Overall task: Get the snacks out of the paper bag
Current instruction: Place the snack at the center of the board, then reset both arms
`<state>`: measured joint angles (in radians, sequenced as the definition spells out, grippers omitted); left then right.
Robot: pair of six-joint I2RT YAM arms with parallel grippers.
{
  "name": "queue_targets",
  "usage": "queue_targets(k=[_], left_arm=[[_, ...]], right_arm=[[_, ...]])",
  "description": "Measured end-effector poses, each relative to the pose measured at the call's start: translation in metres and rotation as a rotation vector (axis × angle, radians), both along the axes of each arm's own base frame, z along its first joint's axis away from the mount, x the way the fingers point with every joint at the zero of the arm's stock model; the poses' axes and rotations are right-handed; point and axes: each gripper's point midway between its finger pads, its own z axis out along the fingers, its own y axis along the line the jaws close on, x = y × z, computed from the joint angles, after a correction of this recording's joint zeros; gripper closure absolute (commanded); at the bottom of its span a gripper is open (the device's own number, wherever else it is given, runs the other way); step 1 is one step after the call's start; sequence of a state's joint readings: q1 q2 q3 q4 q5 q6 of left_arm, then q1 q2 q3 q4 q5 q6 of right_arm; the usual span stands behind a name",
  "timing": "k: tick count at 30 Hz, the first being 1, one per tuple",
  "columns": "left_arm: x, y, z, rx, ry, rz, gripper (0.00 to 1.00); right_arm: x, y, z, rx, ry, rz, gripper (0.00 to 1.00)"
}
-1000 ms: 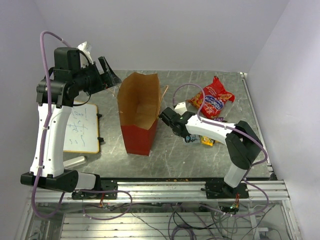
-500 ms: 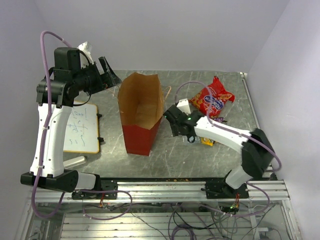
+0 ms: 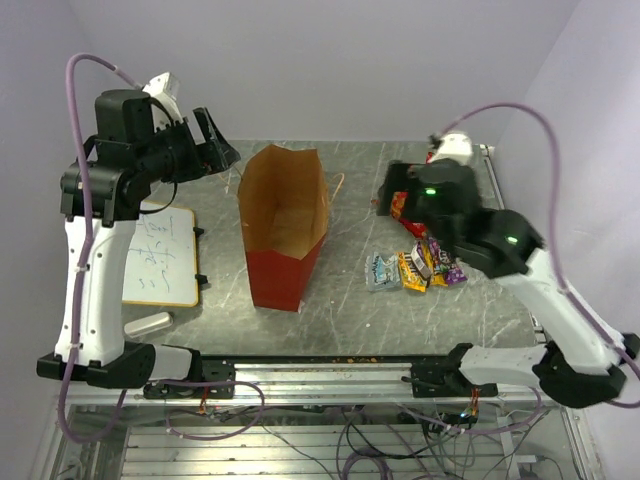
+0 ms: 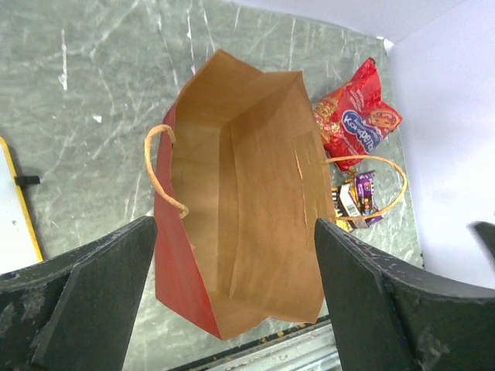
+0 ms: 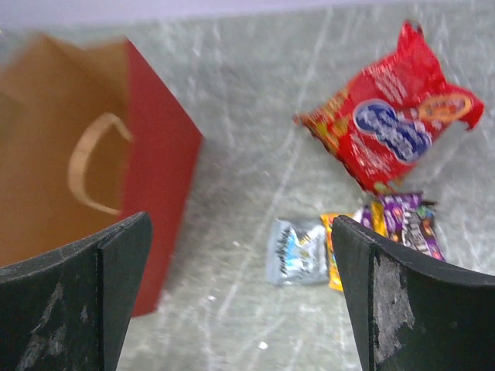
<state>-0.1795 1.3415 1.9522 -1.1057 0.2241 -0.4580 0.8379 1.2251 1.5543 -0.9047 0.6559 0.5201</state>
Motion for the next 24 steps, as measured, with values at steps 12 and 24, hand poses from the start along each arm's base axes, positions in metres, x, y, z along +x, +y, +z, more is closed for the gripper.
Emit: queue_targets(k=[12,24], left_arm=[[-0.038,0.007,0.073,0.011,-0.268,-0.01,0.02],[-0.077,0.031,0.115,-0.011,-0.445,0.086,0.02]], right_arm=[[-0.07,-0.059,0.176,0.437,-0.41,0.096,0.0],[-0.068,-0.077,0.185,0.388,-0.406,0.013,0.0]])
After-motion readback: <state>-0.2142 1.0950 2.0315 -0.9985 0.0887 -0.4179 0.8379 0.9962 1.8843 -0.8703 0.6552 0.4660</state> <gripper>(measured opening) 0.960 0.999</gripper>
